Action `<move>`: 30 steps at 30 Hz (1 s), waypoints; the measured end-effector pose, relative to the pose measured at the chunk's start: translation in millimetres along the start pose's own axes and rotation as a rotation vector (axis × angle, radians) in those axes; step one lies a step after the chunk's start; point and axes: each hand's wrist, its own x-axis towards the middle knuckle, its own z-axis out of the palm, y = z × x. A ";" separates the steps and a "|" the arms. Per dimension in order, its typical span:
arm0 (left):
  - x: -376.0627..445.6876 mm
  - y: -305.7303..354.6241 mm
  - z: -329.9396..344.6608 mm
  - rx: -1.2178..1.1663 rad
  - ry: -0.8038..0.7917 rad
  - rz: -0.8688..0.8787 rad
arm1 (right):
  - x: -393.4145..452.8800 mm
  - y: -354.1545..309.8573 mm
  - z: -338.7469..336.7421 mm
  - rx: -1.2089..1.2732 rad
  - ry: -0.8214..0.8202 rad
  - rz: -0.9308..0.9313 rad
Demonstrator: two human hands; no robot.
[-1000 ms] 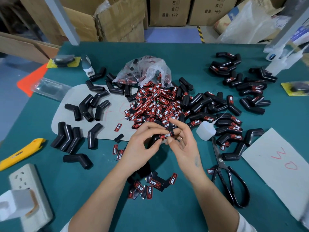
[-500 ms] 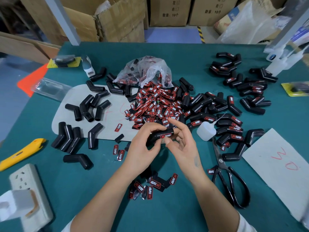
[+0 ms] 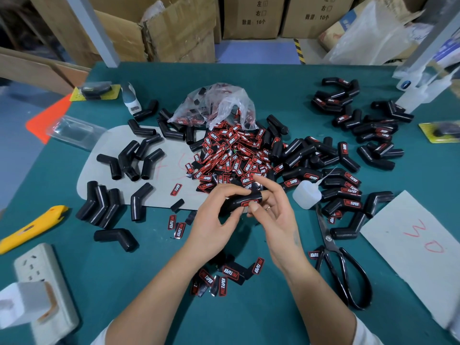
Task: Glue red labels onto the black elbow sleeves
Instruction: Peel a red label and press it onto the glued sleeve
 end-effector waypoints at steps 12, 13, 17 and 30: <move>1.9 -3.0 -5.0 -0.080 0.008 -0.036 | -0.7 -5.7 1.5 -0.021 -0.003 0.010; 2.2 -3.8 -5.2 -0.083 0.008 -0.038 | -1.0 -6.1 1.5 -0.026 -0.009 0.009; 0.7 -5.0 -2.2 -0.046 -0.007 -0.021 | -1.8 -5.9 2.4 -0.031 -0.022 0.051; 0.2 2.5 -0.2 -0.041 -0.006 -0.025 | -2.0 -4.8 0.3 0.036 -0.008 0.011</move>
